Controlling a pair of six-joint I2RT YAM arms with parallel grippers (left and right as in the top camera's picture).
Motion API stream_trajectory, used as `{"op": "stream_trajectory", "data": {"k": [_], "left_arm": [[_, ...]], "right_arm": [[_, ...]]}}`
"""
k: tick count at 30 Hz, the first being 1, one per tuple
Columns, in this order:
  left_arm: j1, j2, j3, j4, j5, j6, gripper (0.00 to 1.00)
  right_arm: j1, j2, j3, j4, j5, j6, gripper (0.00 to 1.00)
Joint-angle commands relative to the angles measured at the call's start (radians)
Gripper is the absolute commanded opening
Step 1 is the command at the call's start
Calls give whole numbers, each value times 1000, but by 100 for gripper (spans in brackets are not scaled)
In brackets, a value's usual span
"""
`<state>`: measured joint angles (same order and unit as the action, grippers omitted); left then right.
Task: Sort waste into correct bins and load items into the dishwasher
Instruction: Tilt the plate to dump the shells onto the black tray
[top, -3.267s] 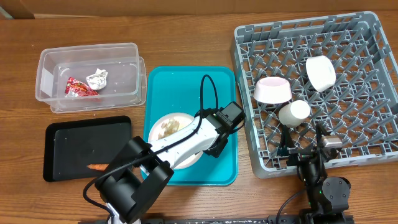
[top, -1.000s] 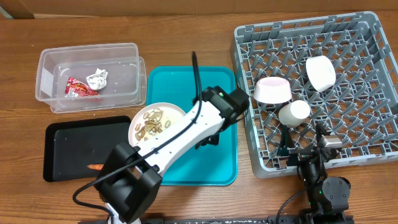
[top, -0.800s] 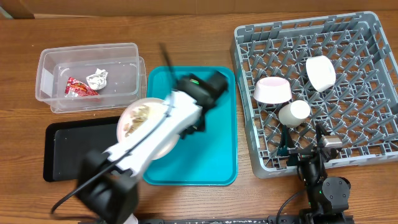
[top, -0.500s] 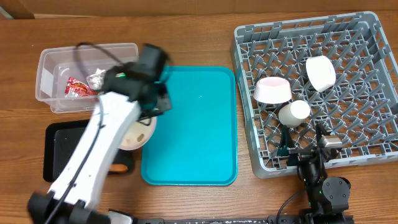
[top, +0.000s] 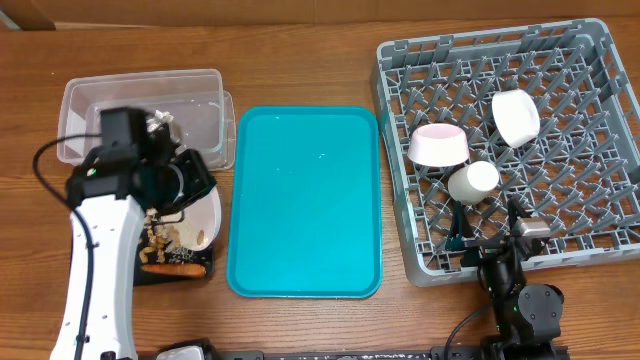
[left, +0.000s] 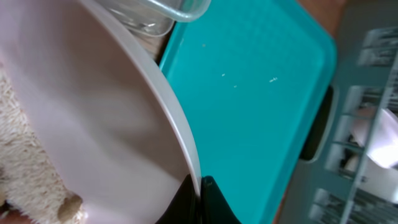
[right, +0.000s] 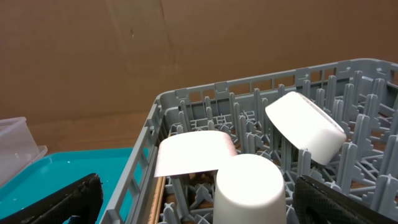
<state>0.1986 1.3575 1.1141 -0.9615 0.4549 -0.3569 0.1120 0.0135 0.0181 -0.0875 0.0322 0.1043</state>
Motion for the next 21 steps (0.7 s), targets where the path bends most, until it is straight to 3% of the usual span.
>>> {"op": "stream_trajectory", "data": {"k": [1, 13, 21], "left_arm": [[94, -55, -57, 27, 256, 116, 4], [445, -237, -94, -99, 724, 408, 4], [635, -278, -106, -269, 884, 679, 4]], "right_arm": [[-3, -11, -10, 7, -1, 4, 100], [-3, -11, -10, 7, -1, 4, 100], [-3, -11, -10, 7, 0, 4, 100]]}}
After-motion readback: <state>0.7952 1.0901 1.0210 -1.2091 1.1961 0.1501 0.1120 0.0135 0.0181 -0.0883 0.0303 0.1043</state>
